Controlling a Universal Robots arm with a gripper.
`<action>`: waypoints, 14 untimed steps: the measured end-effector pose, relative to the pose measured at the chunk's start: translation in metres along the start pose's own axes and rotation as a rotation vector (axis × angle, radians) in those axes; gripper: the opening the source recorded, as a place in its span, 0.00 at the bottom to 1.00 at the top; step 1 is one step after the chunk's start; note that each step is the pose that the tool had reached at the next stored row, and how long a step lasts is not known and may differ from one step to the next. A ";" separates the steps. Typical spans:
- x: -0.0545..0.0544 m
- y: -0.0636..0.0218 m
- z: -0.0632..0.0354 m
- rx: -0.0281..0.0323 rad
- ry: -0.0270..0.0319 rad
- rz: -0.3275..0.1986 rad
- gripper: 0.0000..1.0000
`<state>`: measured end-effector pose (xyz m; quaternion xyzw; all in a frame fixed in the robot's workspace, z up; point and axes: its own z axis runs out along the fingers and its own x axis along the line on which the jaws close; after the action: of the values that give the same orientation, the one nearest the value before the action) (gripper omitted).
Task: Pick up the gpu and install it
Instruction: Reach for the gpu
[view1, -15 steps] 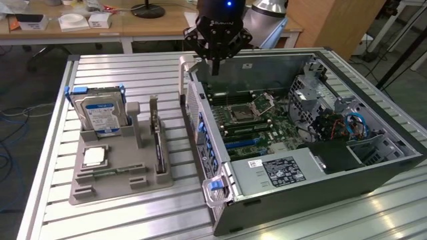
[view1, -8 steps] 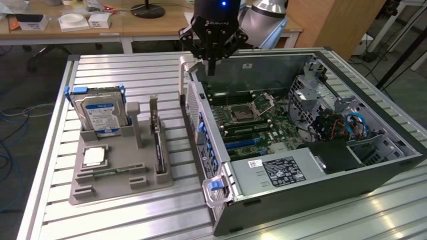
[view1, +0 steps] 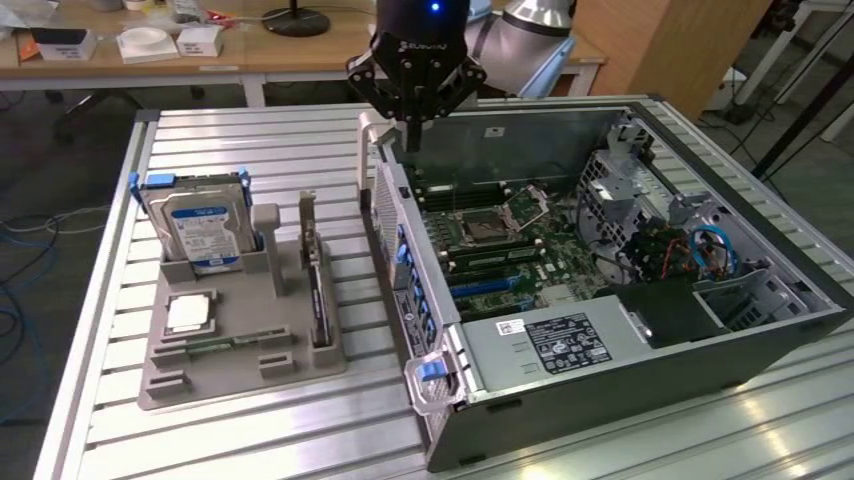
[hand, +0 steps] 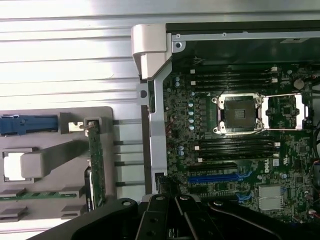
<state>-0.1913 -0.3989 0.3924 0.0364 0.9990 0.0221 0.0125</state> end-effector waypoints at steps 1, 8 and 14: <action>0.001 -0.0001 0.0000 0.0000 0.0000 0.000 0.11; 0.011 -0.0008 -0.0002 0.0000 0.0001 0.000 0.11; 0.019 -0.0013 -0.0003 -0.0001 0.0000 0.000 0.11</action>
<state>-0.2100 -0.3988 0.3922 0.0364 0.9990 0.0221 0.0125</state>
